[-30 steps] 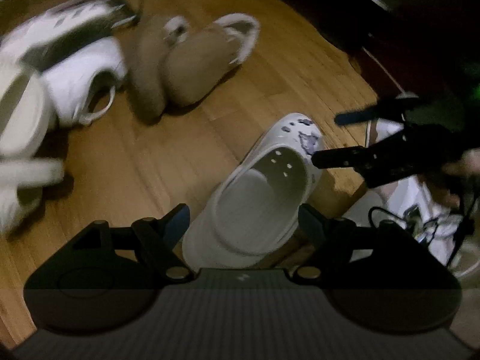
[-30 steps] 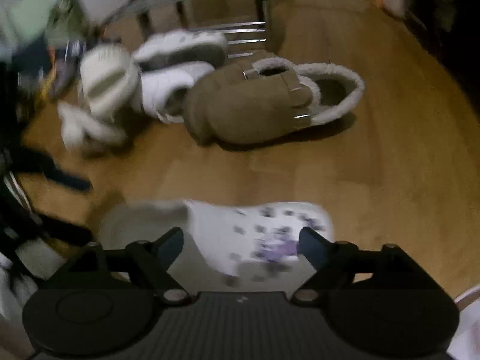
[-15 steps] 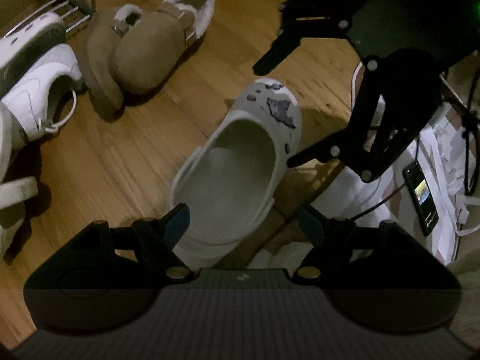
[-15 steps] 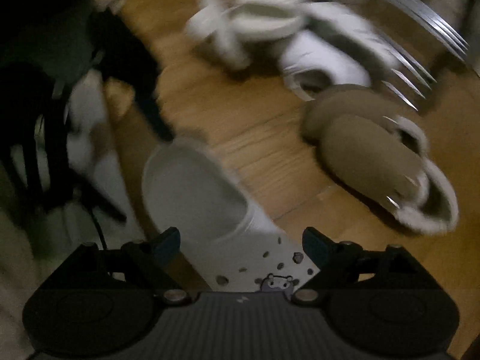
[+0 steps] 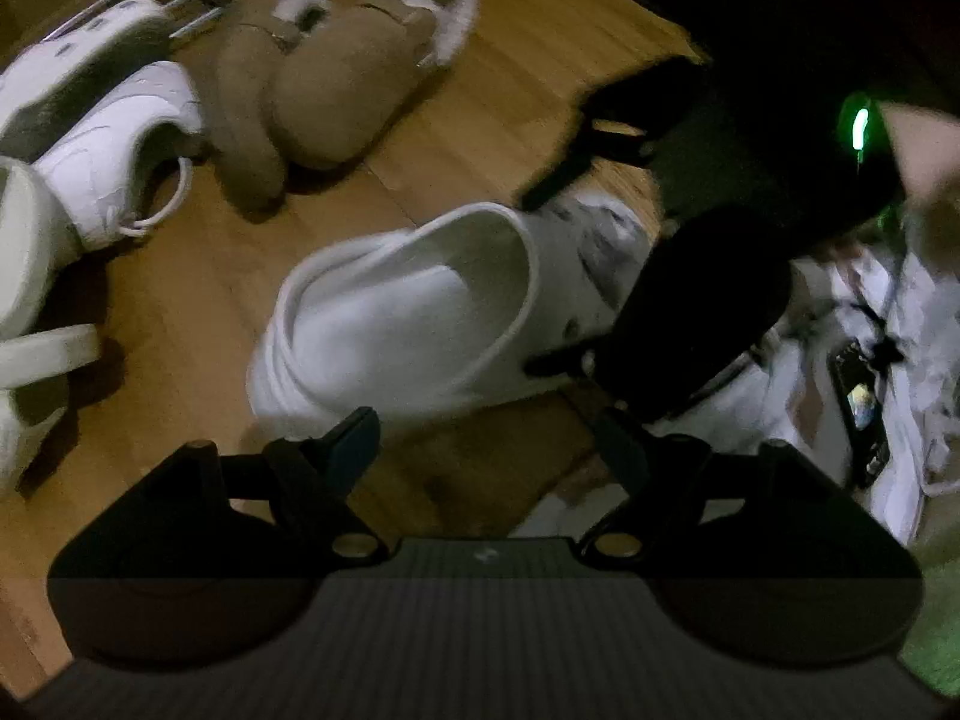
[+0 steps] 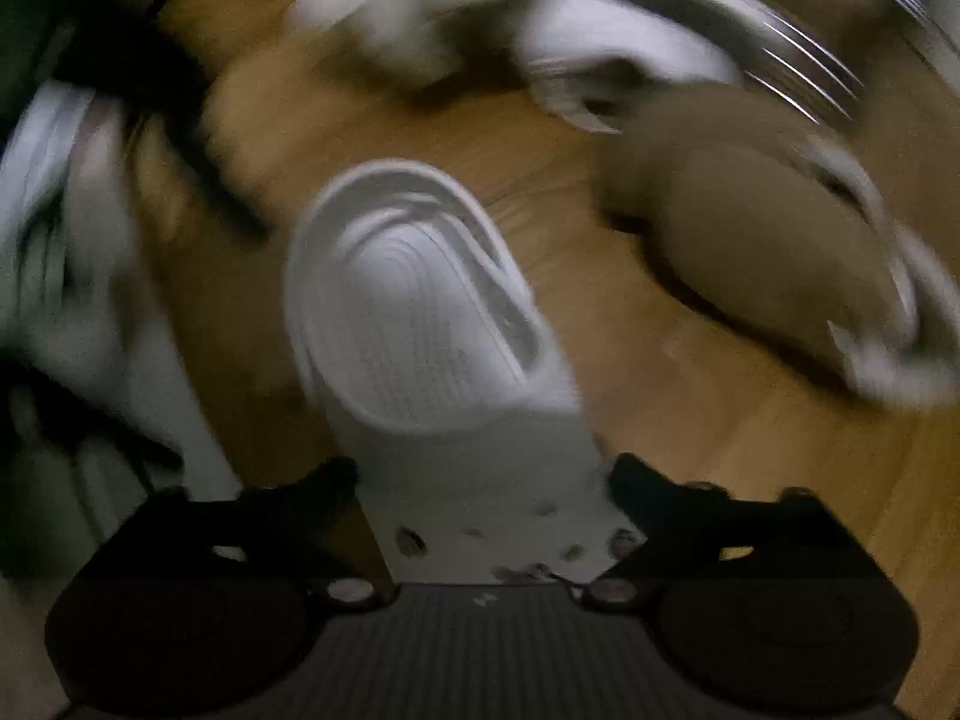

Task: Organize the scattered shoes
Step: 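Set the white Croc upright on the open floor and open the right tool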

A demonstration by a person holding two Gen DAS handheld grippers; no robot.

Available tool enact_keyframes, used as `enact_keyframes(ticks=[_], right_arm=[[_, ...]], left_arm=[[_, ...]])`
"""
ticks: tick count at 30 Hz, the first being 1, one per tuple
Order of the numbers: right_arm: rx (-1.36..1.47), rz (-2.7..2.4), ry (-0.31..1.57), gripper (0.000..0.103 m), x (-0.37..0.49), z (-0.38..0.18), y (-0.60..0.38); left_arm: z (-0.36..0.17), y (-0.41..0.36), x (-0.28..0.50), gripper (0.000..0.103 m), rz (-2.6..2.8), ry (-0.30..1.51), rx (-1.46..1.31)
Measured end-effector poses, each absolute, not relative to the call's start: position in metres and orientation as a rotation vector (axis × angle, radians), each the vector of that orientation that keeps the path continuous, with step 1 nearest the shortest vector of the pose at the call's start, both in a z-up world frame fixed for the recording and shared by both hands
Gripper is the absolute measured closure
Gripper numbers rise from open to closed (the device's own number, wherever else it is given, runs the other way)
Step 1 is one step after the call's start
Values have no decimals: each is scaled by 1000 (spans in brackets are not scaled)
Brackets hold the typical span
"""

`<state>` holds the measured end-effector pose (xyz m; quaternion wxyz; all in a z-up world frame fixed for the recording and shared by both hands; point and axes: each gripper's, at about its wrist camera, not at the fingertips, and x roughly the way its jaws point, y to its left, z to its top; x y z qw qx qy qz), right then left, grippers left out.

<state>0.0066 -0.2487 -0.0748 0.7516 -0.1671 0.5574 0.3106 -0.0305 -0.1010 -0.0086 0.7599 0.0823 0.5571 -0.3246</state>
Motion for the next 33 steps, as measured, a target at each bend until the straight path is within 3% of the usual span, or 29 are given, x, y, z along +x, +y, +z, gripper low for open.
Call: enact_keyframes(ticks=[5,7,9,10,12,14,15,20,25,28,30,33], right_arm=[[125,511,1311,102,21,-66,-295],[252,476,1328,103,18,-73,-308],[220,485,1299,98,13,-70,-307],[199,486,1262,90,8,-65,-304],[213,510,1228,64,4,-60,-299],[183,528,1197,22,5,-59,-292],[135,534,1169,17,3,-60,-287],[-131,560,1051,12,-4,-68,-254],[-96,568,1147,9,11,-87,-241],[-230,541,1155,9,2,-95,-224],[-470,511,1105,7,-23,-100,-197],[-497,467,1023,6,-38,-110,-193]], left_arm=[[-12,-102,-29,21,-702,1224,155],[-12,-103,-29,21,-701,1230,158],[-12,-103,-30,21,-696,1229,162],[-11,-103,-30,21,-695,1230,161],[-12,-101,-27,21,-681,1233,154],[-11,-99,-26,21,-666,1231,142],[-9,-98,-26,21,-658,1228,134],[-11,-84,-23,21,-590,1221,148],[-12,-64,-19,21,-498,1213,149],[-13,-48,-13,21,-432,1214,115],[-13,-42,-11,21,-410,1217,97],[-17,-30,-8,21,-385,1250,15]])
